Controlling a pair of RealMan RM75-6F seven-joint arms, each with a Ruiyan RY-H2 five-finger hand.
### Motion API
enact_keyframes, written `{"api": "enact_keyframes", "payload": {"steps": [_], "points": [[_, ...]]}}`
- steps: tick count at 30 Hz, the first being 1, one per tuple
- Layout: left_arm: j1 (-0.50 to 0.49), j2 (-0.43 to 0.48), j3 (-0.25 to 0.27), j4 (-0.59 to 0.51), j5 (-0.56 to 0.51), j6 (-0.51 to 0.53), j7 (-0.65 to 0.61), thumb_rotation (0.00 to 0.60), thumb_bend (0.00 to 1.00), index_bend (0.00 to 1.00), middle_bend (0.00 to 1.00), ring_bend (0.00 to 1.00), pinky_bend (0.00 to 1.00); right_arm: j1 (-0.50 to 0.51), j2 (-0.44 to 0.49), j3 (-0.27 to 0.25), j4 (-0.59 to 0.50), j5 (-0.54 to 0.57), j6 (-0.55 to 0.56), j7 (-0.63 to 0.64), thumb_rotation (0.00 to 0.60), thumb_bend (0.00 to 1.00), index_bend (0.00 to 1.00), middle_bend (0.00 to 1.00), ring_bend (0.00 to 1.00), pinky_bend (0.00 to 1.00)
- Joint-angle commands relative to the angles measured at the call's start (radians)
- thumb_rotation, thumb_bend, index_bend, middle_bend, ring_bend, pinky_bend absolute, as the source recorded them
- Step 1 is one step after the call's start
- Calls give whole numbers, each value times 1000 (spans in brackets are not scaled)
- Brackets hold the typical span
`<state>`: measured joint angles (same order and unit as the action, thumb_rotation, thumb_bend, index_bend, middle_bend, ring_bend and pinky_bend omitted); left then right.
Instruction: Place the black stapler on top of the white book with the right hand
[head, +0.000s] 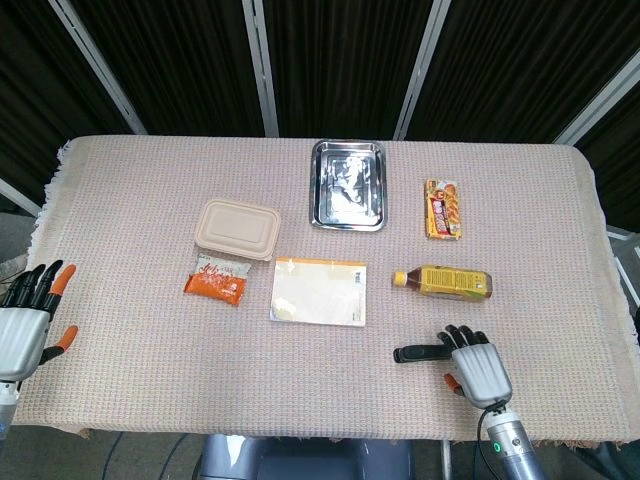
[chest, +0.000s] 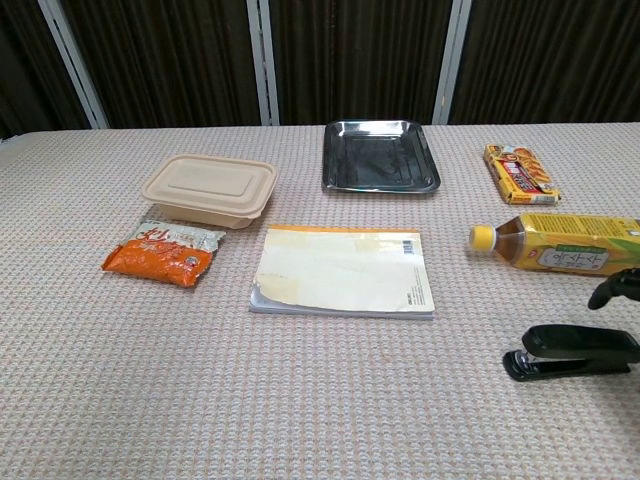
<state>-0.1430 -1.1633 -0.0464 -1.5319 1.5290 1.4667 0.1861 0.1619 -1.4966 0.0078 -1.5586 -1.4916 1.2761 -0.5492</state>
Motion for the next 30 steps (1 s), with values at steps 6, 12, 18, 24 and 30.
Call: {"api": "enact_keyframes", "payload": {"steps": [6, 12, 18, 24, 30], "points": [[-4, 1, 0, 0, -6, -9, -2, 600, 307, 0, 0, 0, 97, 30, -37, 14, 31, 18, -33, 16, 600, 234, 278, 235, 241, 357], [-3, 5, 2, 0, -7, -8, -13, 600, 307, 0, 0, 0, 97, 52, -65, 20, 59, 30, -54, 19, 600, 279, 368, 316, 330, 444], [-4, 7, 2, 4, -11, -12, -21, 600, 308, 0, 0, 0, 97, 69, -94, 24, 101, 30, -64, 31, 600, 322, 515, 443, 468, 585], [-3, 9, 3, 4, -9, -8, -24, 600, 309, 0, 0, 0, 97, 78, -116, 24, 132, 21, -51, 31, 600, 373, 624, 509, 552, 696], [-3, 9, 6, 3, -5, -7, -26, 600, 309, 0, 0, 0, 97, 75, -131, 18, 155, -2, -17, 45, 600, 419, 690, 517, 576, 722]]}}
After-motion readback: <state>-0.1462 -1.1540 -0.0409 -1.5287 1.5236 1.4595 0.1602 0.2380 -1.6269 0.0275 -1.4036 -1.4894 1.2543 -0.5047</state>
